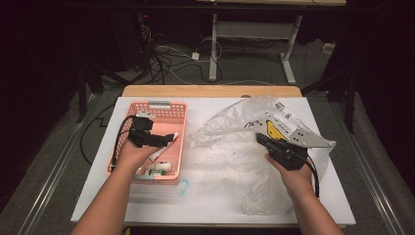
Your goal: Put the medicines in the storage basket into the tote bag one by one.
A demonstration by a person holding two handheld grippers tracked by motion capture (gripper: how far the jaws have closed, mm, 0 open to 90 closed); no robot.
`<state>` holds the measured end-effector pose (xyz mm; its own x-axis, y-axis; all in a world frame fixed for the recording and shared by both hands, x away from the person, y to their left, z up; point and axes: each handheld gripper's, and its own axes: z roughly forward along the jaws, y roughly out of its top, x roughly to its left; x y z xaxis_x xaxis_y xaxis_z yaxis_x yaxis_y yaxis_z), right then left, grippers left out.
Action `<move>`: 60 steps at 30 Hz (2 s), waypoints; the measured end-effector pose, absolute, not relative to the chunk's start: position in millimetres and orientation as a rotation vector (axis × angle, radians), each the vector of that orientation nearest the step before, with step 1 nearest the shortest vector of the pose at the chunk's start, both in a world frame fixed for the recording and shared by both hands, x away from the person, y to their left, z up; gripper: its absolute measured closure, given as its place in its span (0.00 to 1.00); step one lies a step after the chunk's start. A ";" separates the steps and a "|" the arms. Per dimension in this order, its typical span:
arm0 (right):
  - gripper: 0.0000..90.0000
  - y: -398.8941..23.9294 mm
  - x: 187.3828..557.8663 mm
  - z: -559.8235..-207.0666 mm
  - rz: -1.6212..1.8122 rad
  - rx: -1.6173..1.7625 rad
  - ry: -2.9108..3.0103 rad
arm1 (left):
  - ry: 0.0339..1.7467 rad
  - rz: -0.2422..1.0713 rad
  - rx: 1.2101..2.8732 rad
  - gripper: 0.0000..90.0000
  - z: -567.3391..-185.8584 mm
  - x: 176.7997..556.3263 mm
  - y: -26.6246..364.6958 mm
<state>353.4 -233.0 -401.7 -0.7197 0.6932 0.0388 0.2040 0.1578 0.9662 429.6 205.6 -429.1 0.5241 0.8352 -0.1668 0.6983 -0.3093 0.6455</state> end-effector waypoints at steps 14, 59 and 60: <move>1.00 -234.8 352.2 -399.2 1.598 0.846 2.018 | 1.223 0.169 2.286 0.21 -439.4 445.9 191.2; 1.00 -238.2 350.9 -399.8 1.611 0.849 2.031 | 1.229 0.153 2.452 0.75 -460.1 458.8 183.1; 1.00 -238.1 350.7 -399.8 1.611 0.850 2.031 | 1.226 0.155 2.453 0.75 -460.0 458.6 183.1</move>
<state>350.7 -238.1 -399.8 -0.7293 0.6821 0.0532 0.2071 0.1460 0.9674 458.6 183.1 -460.0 0.6109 0.7881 -0.0750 0.7448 -0.5400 0.3920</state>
